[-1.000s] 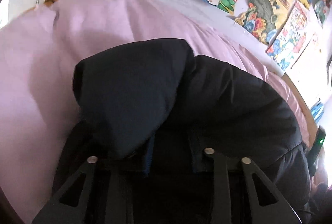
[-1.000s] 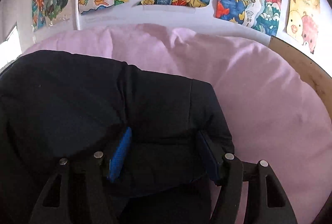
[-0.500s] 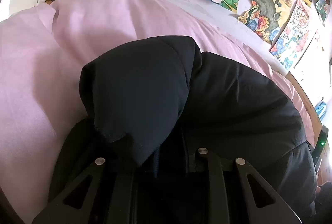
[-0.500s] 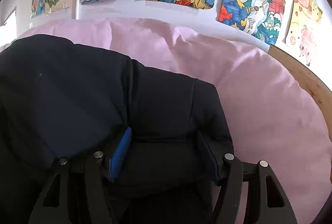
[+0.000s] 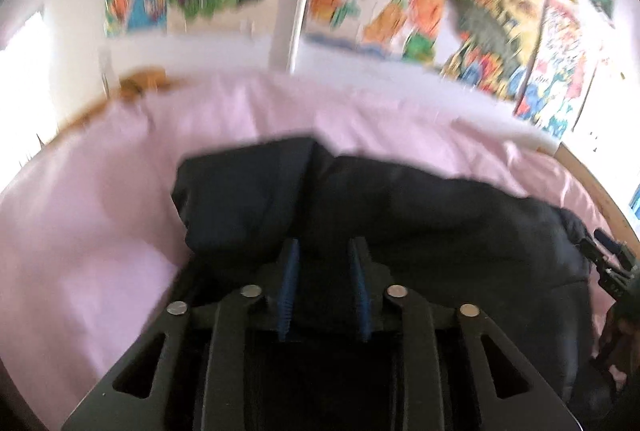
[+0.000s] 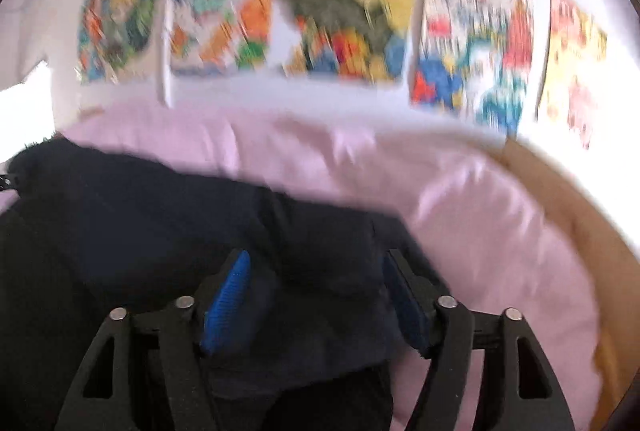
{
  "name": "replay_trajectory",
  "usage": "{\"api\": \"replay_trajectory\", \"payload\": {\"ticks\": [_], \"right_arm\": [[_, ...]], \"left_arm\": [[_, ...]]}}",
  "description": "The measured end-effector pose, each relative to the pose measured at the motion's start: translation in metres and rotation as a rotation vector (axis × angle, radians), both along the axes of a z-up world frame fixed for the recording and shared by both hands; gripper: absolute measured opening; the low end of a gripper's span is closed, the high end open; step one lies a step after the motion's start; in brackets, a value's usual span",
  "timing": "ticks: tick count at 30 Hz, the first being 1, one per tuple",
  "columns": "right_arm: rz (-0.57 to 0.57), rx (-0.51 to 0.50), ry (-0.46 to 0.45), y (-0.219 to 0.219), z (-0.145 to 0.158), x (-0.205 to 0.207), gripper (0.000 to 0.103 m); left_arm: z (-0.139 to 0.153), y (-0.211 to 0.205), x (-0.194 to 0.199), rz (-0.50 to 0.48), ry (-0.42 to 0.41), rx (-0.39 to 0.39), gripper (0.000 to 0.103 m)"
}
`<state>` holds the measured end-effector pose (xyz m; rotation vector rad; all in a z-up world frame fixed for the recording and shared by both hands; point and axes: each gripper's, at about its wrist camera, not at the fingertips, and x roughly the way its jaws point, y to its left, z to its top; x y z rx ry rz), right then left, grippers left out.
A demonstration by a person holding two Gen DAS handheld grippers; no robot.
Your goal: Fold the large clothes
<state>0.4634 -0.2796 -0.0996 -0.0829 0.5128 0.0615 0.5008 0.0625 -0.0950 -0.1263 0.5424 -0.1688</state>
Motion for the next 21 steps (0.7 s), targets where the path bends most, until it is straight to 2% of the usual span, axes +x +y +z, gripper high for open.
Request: {"api": "replay_trajectory", "payload": {"ticks": [1, 2, 3, 5, 8, 12, 16, 21], "right_arm": [[0.024, -0.005, -0.030, 0.009, 0.010, -0.004, 0.075], [0.063, -0.004, -0.044, 0.021, 0.017, -0.005, 0.076], [0.102, -0.004, -0.032, 0.032, 0.019, -0.003, 0.076], [0.193, -0.021, 0.024, 0.058, 0.012, 0.005, 0.076], [0.216, -0.084, 0.080, 0.080, -0.012, 0.013, 0.076], [0.223, 0.003, 0.159, 0.073, -0.037, 0.029, 0.080], [0.205, -0.032, 0.160, 0.083, -0.054, 0.031, 0.080], [0.200, -0.047, 0.178, 0.084, -0.071, 0.032, 0.080]], "left_arm": [[0.008, -0.009, -0.012, -0.022, -0.057, -0.006, 0.042], [0.014, -0.021, -0.022, -0.055, -0.105, -0.005, 0.057], [0.016, -0.036, -0.026, -0.099, -0.121, 0.010, 0.060], [0.010, -0.063, -0.020, -0.172, -0.087, 0.067, 0.060], [-0.022, -0.086, 0.004, -0.208, 0.032, 0.148, 0.061], [-0.043, -0.077, 0.024, -0.213, 0.096, 0.088, 0.063], [-0.057, -0.085, 0.033, -0.214, 0.100, 0.159, 0.064], [-0.074, -0.081, 0.044, -0.232, 0.117, 0.142, 0.064]]}}
